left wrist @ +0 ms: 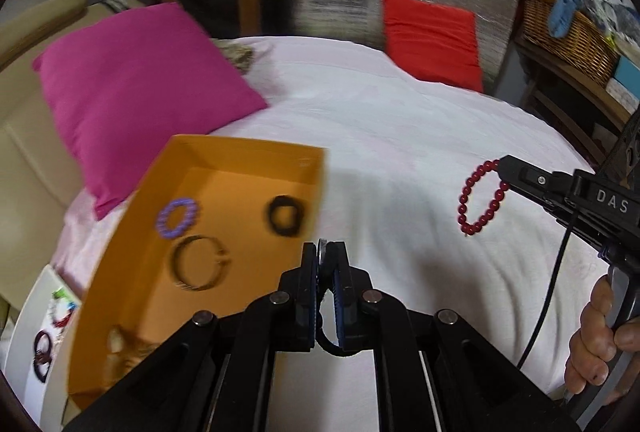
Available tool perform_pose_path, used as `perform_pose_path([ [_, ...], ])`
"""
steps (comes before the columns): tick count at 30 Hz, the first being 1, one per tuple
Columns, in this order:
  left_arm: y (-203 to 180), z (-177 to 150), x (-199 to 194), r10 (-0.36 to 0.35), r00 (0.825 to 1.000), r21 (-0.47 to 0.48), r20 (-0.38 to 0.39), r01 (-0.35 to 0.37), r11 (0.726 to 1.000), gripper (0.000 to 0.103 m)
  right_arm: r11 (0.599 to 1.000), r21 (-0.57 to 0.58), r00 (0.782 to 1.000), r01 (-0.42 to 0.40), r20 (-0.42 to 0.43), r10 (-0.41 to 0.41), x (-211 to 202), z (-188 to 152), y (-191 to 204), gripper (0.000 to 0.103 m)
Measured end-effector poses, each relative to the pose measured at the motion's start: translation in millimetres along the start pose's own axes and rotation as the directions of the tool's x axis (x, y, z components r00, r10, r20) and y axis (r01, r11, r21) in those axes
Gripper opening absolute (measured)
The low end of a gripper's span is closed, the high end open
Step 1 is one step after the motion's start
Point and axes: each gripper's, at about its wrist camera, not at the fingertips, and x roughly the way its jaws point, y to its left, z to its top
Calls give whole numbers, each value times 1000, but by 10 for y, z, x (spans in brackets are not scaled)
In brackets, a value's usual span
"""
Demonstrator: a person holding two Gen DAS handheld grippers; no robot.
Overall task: Organize jewelry
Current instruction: 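Carry the black hair tie with the left tool while the right tool carries the red bracelet toward the box, then open the right tool over the orange box while the left tool releases the black hair tie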
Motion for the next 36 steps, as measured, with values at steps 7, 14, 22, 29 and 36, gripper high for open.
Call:
perform_pose_path([
  [7, 647, -84, -149, 81, 997, -101, -3, -81, 992, 8, 995, -53, 996, -88, -28, 87, 209, -151, 470, 11],
  [14, 1047, -148, -146, 119, 993, -159, -26, -122, 980, 8, 976, -120, 982, -184, -71, 177, 424, -300, 938, 11],
  [22, 1247, -276, 39, 124, 988, -195, -88, -139, 971, 8, 939, -192, 950, -287, -187, 252, 700, -554, 1329, 11],
  [29, 1370, -299, 181, 134, 983, -215, -127, -159, 964, 8, 914, -208, 910, -349, -310, 277, 949, -774, 1470, 11],
  [36, 1432, -338, 337, 143, 973, -227, -182, -183, 956, 8, 897, -235, 874, -374, -412, 257, 1155, -960, 1548, 11],
])
